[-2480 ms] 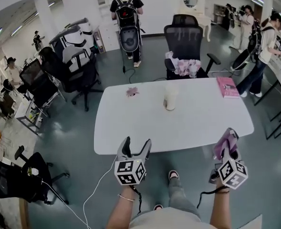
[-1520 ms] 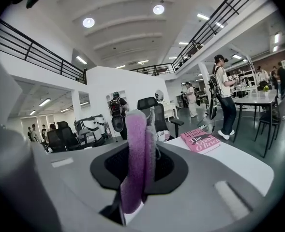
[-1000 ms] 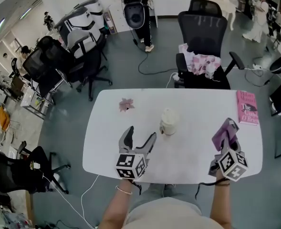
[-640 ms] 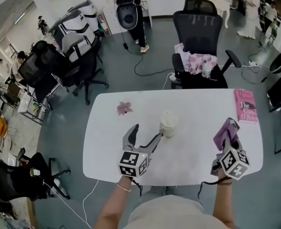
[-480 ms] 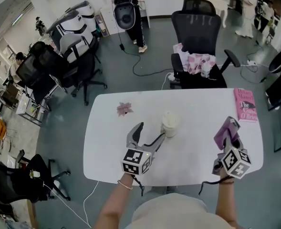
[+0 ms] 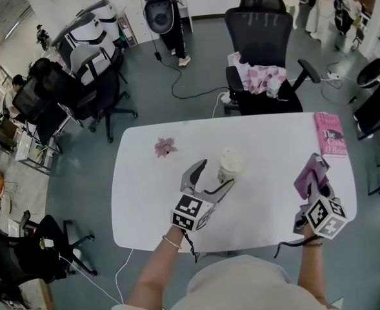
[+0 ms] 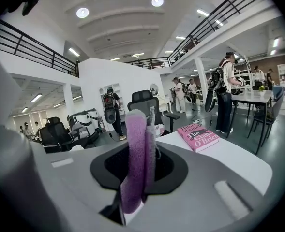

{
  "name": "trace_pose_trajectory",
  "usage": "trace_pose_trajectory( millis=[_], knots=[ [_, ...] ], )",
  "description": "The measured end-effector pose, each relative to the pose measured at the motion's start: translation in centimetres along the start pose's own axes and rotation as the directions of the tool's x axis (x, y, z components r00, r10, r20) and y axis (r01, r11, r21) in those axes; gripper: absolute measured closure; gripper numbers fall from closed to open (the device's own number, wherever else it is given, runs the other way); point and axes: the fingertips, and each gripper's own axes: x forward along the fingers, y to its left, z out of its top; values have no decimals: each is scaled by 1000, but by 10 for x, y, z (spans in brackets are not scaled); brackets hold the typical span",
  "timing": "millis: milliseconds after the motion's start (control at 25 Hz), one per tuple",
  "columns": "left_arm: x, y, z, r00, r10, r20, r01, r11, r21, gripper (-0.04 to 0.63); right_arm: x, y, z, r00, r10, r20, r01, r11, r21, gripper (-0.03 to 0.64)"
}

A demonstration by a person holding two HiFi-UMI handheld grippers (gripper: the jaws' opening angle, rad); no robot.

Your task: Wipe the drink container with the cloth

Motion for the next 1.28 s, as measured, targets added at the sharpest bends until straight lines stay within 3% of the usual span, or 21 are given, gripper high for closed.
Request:
trace_pose_trajectory(
  millis=[360,800,1280],
  knots=[
    [31,-5,-9,996,-86,-29,87,995,43,189,-6,-8,-14,997,-65,-39,65,998,2,548],
    [51,-6,-19,991,-124,-47,125,992,32,189,-13,-19,-26,991,-113,-68,115,993,26,548],
    [57,-8,-24,987,-147,-69,151,987,57,197,-8,-10,-31,991,-107,-84,110,993,32,548]
  ],
)
